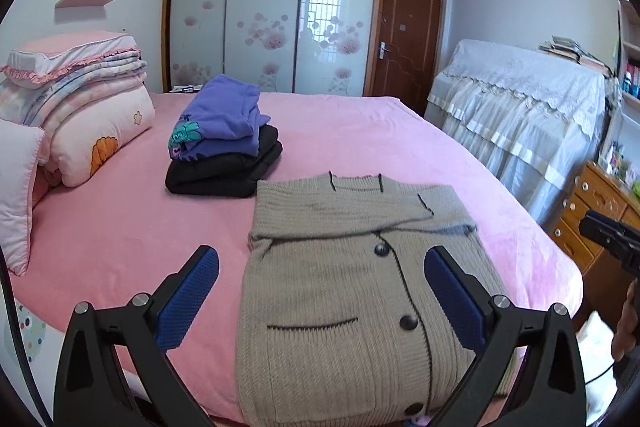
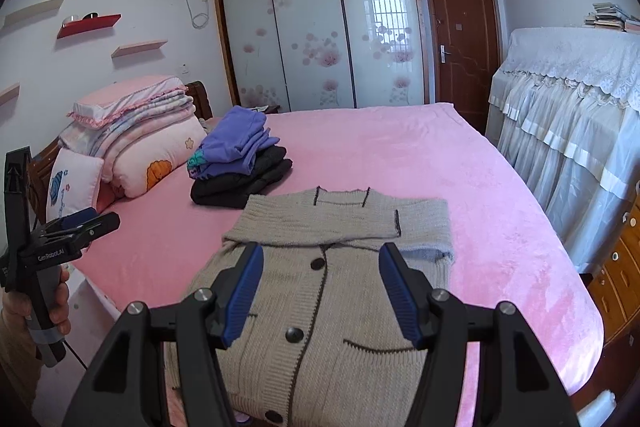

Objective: Fold large clothes
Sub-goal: 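Grasp the cardigan hem with both grippers and lift it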

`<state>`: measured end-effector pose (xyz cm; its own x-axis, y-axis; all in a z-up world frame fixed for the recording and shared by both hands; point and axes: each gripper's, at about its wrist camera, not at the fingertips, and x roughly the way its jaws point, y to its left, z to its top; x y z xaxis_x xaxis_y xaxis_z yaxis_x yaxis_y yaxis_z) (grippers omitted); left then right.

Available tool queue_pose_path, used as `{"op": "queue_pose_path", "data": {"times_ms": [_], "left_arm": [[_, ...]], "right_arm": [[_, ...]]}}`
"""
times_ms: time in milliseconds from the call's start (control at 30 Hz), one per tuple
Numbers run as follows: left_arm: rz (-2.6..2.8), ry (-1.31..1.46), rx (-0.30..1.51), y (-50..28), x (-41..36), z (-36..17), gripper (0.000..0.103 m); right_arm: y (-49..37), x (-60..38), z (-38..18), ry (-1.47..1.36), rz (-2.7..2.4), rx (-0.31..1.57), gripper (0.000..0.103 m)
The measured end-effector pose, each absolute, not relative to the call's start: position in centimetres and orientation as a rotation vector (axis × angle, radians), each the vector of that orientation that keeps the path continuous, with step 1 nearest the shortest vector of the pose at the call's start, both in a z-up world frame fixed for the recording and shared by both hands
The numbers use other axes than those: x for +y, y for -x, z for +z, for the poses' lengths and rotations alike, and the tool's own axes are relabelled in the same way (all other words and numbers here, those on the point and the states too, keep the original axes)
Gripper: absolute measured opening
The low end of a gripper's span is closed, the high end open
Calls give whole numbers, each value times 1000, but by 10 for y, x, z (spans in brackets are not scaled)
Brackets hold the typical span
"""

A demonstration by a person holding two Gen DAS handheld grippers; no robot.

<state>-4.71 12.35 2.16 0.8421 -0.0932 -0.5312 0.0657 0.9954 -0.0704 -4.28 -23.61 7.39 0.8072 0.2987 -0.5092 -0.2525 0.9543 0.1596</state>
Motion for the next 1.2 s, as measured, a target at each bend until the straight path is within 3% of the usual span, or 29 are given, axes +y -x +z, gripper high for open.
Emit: {"op": "queue_pose_path", "data": {"times_ms": [200,500,833,1033,1200], "left_arm": [[-124,47,624,57,132,-41,102],[-135,97,889,57,165,-163,102],[-141,262,1050,59,199,-235,101],[-153,367,1140,50,211,-271,99],[-193,392,1195,48,209,-290,91]], "right_arm": [[61,-251,29,-93,281,577,60],[85,-268,-57,-27,262,742,60],[74,-319,-166,-223,188,1108,60],[71,-329,-210,-276,153,1237,60],[67,-324,-229,-307,185,1282,46]]}}
